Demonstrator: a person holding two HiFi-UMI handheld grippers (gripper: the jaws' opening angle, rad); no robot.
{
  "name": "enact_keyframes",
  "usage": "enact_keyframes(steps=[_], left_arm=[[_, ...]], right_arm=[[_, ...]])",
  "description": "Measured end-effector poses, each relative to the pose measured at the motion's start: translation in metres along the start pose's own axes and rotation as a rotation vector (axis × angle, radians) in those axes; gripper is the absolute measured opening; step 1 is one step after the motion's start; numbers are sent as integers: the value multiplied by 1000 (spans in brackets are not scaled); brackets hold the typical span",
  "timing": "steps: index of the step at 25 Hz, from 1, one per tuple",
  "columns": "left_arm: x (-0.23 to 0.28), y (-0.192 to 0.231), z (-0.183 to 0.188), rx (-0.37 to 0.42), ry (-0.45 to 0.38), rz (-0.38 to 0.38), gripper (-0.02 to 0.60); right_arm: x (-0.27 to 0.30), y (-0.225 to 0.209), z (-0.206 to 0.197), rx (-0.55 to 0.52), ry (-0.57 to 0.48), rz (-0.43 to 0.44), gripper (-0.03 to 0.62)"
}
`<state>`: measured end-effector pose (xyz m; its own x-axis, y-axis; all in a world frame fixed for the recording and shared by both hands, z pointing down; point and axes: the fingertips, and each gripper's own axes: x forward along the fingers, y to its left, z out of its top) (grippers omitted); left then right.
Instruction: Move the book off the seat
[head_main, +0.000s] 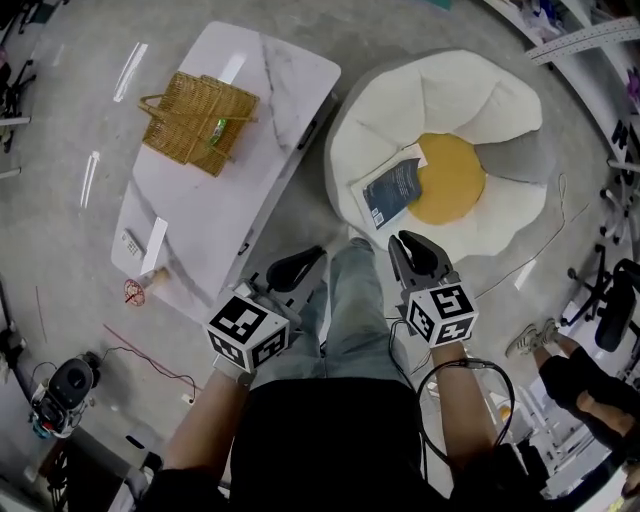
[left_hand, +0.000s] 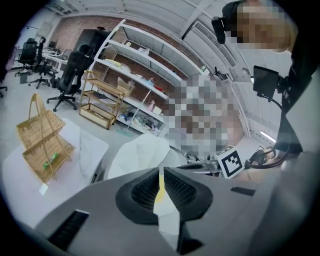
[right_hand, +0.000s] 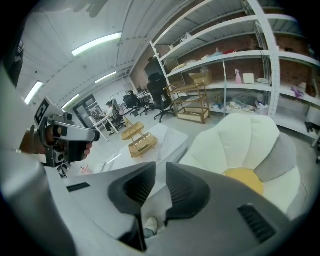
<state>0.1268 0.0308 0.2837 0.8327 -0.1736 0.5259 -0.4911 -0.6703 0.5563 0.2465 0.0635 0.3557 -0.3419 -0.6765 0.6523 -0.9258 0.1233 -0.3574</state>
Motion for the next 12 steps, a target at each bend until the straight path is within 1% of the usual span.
enact_keyframes(steps=[6,12], left_arm=[[24,24,-29,-46,15,24,14],[49,48,-62,-100,48,44,52]], right_arm=[[23,-21,-37,-17,62,-26,72],[45,-45,-72,-6,121,-59,103]])
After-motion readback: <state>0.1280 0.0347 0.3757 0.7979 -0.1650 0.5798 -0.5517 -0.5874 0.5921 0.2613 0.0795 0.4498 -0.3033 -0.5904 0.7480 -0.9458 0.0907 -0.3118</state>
